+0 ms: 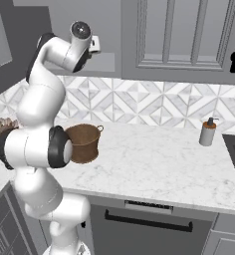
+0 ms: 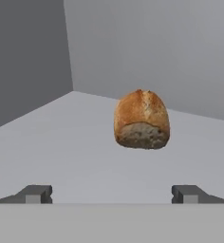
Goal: Open the cabinet, pick up the bread from the cabinet and place it in the basket. Then move the basket to the dining counter.
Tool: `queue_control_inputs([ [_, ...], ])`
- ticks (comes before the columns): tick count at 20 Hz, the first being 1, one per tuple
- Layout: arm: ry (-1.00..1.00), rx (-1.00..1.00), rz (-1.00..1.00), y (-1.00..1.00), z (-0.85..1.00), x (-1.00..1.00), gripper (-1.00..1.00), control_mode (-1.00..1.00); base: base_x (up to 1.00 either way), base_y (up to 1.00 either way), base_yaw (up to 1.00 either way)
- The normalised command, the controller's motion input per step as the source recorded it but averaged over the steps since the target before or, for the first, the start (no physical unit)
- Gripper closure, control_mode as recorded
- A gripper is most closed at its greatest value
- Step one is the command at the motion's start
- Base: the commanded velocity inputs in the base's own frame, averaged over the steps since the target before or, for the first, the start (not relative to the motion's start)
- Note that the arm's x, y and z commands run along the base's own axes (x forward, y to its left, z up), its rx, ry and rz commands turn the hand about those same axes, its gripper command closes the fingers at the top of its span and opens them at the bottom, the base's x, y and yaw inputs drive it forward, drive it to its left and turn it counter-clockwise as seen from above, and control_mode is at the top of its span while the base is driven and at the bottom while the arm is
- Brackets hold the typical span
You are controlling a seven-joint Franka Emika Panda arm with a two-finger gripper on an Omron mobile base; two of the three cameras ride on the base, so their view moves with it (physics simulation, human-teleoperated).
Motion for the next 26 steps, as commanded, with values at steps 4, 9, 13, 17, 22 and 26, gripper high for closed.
queue_control_inputs([
  [4, 0.0, 0.0, 0.0, 0.0, 0.0, 0.38, -1.0, -1.0, 0.0, 0.0, 0.0],
  [9, 0.0, 0.0, 0.0, 0.0, -0.01, 0.46, -1.0, -1.0, 0.0, 0.0, 0.0],
  [13, 0.0, 0.0, 0.0, 0.0, -0.03, 0.46, -1.0, -1.0, 0.0, 0.0, 0.0],
  [17, 0.0, 0.0, 0.0, 0.0, -0.06, 0.39, -1.0, -1.0, 0.0, 0.0, 0.0],
  [22, 0.0, 0.0, 0.0, 0.04, -0.08, 0.32, -1.0, -1.0, 0.0, 0.0, 0.0],
  [26, 0.0, -0.02, 0.0, 0.2, -0.08, 0.23, -1.0, -1.0, 0.0, 0.0, 0.0],
])
